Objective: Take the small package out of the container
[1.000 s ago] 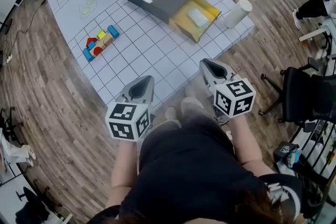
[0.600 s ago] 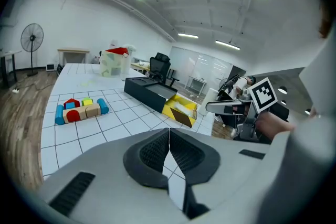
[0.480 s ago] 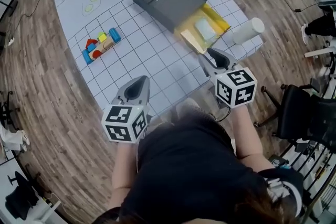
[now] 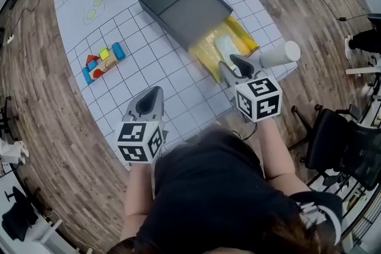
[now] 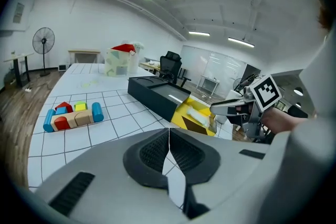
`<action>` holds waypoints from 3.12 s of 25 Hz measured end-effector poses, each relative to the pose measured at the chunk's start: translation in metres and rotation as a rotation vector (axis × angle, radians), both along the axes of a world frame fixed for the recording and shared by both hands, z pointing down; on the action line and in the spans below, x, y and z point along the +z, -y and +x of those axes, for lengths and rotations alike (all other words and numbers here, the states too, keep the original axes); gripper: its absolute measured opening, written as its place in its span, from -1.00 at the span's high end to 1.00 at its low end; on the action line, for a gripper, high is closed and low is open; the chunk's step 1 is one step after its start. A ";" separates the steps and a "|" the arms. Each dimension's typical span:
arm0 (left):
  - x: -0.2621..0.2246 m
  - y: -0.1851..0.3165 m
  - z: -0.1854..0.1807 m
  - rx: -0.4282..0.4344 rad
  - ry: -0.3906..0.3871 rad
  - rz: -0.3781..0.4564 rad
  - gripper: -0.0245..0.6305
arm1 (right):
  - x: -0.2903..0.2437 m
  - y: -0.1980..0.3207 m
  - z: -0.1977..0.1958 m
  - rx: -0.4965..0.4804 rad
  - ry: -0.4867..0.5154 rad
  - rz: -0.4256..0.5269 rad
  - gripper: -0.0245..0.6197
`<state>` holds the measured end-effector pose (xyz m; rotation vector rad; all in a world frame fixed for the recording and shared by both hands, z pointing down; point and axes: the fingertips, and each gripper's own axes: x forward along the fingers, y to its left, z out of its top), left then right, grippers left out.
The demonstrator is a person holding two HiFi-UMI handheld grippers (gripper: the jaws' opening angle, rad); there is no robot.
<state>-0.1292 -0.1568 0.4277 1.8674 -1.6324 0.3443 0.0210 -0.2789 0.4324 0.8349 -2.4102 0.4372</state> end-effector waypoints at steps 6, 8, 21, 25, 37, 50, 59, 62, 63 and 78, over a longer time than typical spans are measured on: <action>0.009 0.026 0.007 -0.036 0.009 -0.016 0.84 | 0.018 0.024 -0.006 -0.070 -0.083 -0.002 0.45; 0.010 0.035 0.009 -0.050 0.011 -0.021 0.84 | 0.023 0.031 -0.008 -0.087 -0.096 -0.016 0.44; 0.021 0.069 0.011 -0.104 0.018 -0.065 0.84 | 0.060 0.058 -0.022 -0.229 -0.314 -0.058 0.41; 0.027 0.072 0.009 -0.119 0.016 -0.082 0.84 | 0.068 0.057 -0.022 -0.274 -0.411 -0.058 0.44; 0.031 0.074 0.000 -0.146 0.003 -0.091 0.84 | 0.085 0.059 -0.024 -0.339 -0.541 -0.083 0.53; 0.032 0.068 -0.011 -0.172 0.004 -0.093 0.84 | 0.086 0.055 -0.031 -0.400 -0.573 -0.007 0.86; 0.024 0.056 -0.035 -0.155 0.012 -0.071 0.84 | 0.069 0.049 -0.031 -0.355 -0.598 0.076 0.87; 0.021 0.046 -0.043 -0.163 0.013 -0.064 0.84 | 0.058 0.049 -0.031 -0.331 -0.598 0.104 0.87; 0.020 0.043 -0.047 -0.170 0.013 -0.062 0.84 | 0.054 0.049 -0.032 -0.323 -0.592 0.114 0.87; -0.001 0.005 -0.075 -0.268 0.022 -0.018 0.84 | -0.005 0.017 -0.069 -0.338 -0.428 0.223 0.87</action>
